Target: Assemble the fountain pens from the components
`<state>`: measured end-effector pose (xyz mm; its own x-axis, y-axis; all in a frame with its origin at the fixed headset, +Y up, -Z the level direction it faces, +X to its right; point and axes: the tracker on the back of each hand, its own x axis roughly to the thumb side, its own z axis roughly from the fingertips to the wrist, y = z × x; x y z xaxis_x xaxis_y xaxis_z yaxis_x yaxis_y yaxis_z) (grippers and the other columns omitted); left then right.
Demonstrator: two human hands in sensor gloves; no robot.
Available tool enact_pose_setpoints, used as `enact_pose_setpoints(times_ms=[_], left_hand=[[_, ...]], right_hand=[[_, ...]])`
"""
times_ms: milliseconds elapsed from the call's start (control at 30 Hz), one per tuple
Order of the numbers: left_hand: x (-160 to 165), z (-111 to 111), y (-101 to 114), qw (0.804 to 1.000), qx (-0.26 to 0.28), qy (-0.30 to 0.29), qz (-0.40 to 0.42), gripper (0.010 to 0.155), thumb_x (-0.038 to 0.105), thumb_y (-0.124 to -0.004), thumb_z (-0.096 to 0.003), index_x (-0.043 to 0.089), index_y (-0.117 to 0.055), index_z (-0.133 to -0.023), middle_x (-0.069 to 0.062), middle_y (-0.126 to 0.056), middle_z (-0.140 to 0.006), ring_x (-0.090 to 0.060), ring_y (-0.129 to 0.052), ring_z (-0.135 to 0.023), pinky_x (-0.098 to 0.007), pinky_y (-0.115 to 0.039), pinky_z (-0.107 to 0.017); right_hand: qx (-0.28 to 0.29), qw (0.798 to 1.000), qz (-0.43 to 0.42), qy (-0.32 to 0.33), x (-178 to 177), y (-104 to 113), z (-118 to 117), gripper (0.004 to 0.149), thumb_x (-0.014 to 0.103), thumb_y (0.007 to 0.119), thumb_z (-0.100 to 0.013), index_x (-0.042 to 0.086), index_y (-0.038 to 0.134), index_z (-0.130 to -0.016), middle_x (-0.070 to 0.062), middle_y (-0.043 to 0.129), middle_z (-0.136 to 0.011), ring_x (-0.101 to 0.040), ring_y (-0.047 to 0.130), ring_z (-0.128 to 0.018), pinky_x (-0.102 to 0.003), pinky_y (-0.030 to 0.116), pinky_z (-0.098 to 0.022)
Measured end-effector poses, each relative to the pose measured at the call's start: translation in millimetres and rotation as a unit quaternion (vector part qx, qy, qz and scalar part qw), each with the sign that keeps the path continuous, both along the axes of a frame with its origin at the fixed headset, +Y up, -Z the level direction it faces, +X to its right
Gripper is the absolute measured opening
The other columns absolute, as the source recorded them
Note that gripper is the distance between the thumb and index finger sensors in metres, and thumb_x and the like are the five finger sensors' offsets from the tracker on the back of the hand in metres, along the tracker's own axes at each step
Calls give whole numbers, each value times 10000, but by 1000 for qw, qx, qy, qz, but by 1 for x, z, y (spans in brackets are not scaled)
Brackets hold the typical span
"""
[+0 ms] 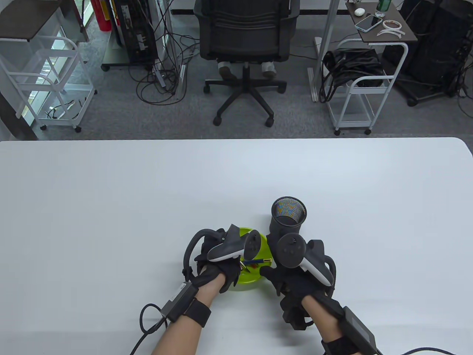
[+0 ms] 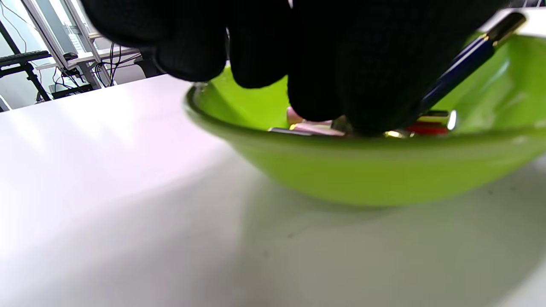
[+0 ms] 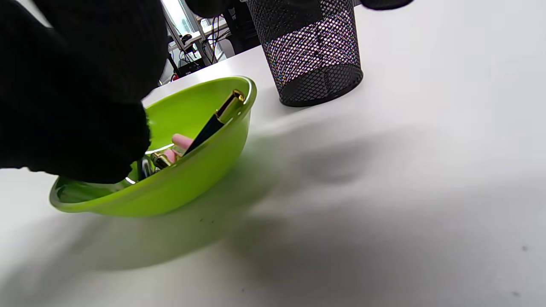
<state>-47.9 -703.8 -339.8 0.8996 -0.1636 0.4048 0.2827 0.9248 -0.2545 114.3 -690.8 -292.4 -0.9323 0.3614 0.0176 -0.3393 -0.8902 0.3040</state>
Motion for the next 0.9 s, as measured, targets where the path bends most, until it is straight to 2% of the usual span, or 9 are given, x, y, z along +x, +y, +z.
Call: enact_pose_setpoints(times_ms=[100,233,333,467,533,900], left_hand=[[0,2,0,1000,5,-9,-11,431,383,-920,-445,215,-878,-839,-94,-741,-915,-386,-682,-860,-592,-572,-649],[3,4,2,999,38,-11,34,546,391,-914,-447,223,-781,-949,-90,-714,-944,-379,-666,-875,-588,-561,-660],[10,4,-4,999,25,-11,17,623,399,-918,-446,232,-716,-1011,-99,-666,-994,-381,-634,-900,-588,-537,-677],[17,5,-12,1000,19,-22,-11,596,354,-900,-458,234,-716,-1011,-108,-643,-1048,-386,-616,-936,-587,-538,-684],[20,5,-14,999,17,-30,-16,571,380,-856,-475,213,-719,-1003,-108,-646,-1058,-384,-618,-945,-584,-542,-683],[24,6,-16,999,23,-27,-23,498,376,-843,-478,173,-777,-928,-114,-742,-995,-366,-710,-900,-584,-600,-662]], right_hand=[[0,1000,-1,0,0,0,0,851,502,825,-431,242,370,-1101,-65,200,-1152,-364,351,-1076,-668,480,-703],[-3,1000,-1,-1,0,0,-1,849,504,824,-430,240,376,-1101,-70,204,-1152,-367,361,-1073,-668,487,-700],[-8,1000,-2,-1,1,0,-1,851,505,825,-430,237,377,-1101,-74,206,-1151,-370,374,-1071,-667,492,-697],[-13,1000,-2,-1,0,0,-1,854,505,825,-429,233,373,-1101,-81,205,-1149,-374,397,-1066,-666,502,-692],[-14,1000,-2,-1,1,0,-1,854,508,824,-429,233,374,-1101,-82,205,-1148,-374,391,-1067,-666,499,-693],[-22,1000,-2,-2,0,0,-1,853,513,820,-430,227,378,-1101,-85,206,-1147,-377,390,-1065,-665,502,-690]])
